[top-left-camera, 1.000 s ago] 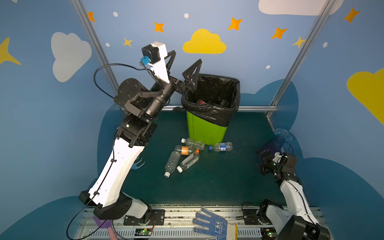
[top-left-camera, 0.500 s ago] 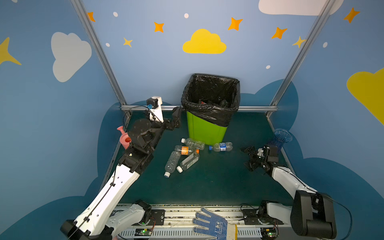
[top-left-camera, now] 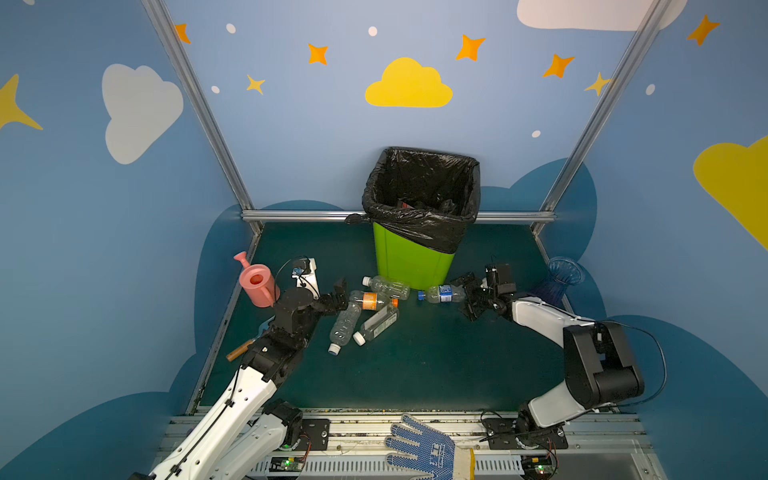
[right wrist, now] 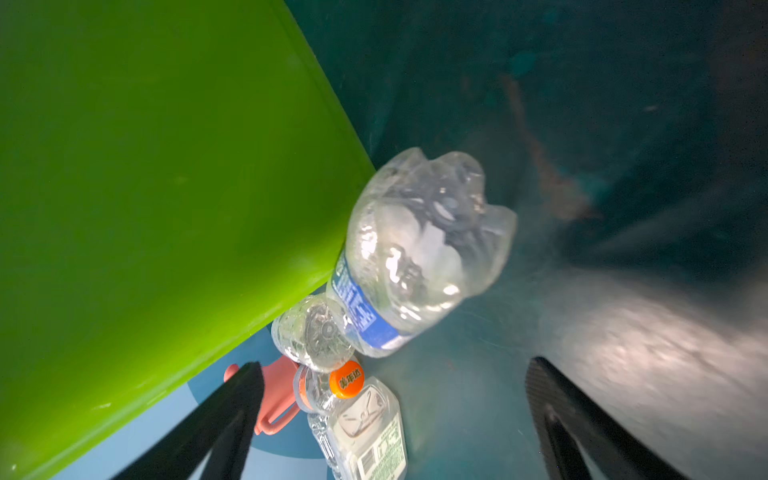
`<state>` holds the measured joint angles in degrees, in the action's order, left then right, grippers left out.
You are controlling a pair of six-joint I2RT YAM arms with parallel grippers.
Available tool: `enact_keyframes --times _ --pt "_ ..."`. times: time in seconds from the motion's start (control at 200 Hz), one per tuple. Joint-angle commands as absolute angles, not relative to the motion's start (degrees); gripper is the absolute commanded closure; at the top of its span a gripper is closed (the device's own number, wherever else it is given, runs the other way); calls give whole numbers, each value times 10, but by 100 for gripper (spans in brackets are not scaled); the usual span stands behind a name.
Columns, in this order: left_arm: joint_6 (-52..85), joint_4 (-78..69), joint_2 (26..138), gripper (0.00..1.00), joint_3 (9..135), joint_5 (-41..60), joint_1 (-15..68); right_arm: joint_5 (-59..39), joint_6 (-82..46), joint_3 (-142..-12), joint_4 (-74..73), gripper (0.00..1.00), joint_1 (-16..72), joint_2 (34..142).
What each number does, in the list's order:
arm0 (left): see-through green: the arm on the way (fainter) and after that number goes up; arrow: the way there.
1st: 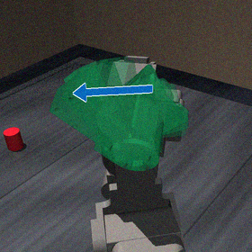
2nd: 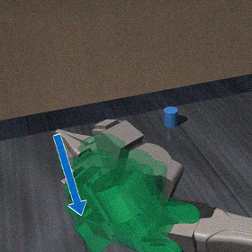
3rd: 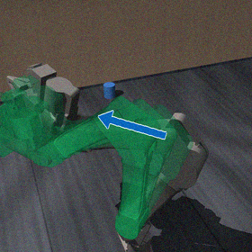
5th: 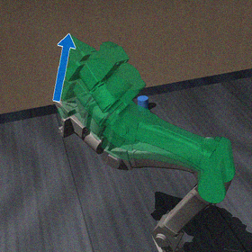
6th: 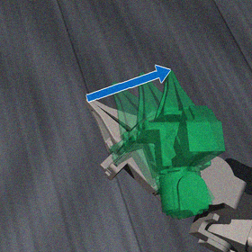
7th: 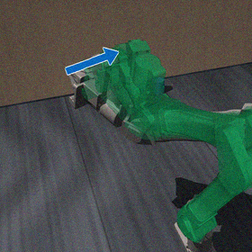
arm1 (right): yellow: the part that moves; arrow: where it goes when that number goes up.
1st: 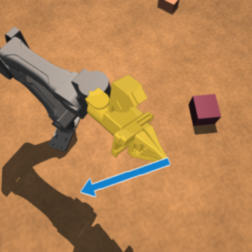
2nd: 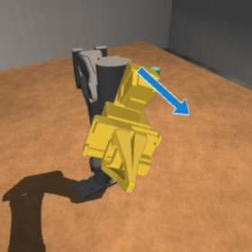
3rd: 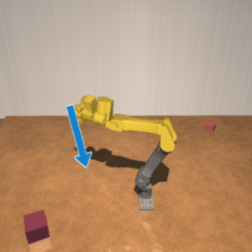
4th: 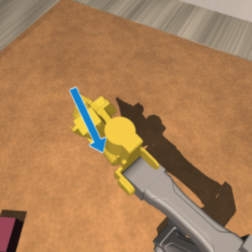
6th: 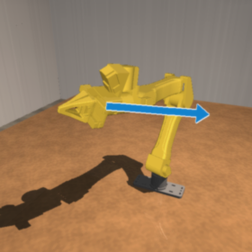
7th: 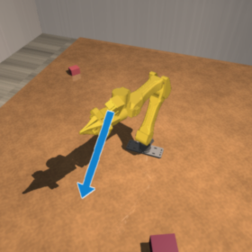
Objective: Throw the plastic bottles in the bin
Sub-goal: 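Lower the left gripper back to the pile while the right reaches a blue-labelled bottle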
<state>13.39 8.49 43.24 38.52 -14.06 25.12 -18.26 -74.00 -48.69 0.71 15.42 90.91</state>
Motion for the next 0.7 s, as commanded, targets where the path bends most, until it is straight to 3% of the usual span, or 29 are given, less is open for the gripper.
enact_keyframes --times 0.0,0.591,0.691 --pt "174 119 401 0 361 -159 249 -145 -759 -518 44 3 168 927" --pt "184 151 331 0 308 -187 247 -59 -745 -601 159 10 199 998" --pt "184 147 336 0 306 -186 247 -57 -714 -606 165 16 196 1010"
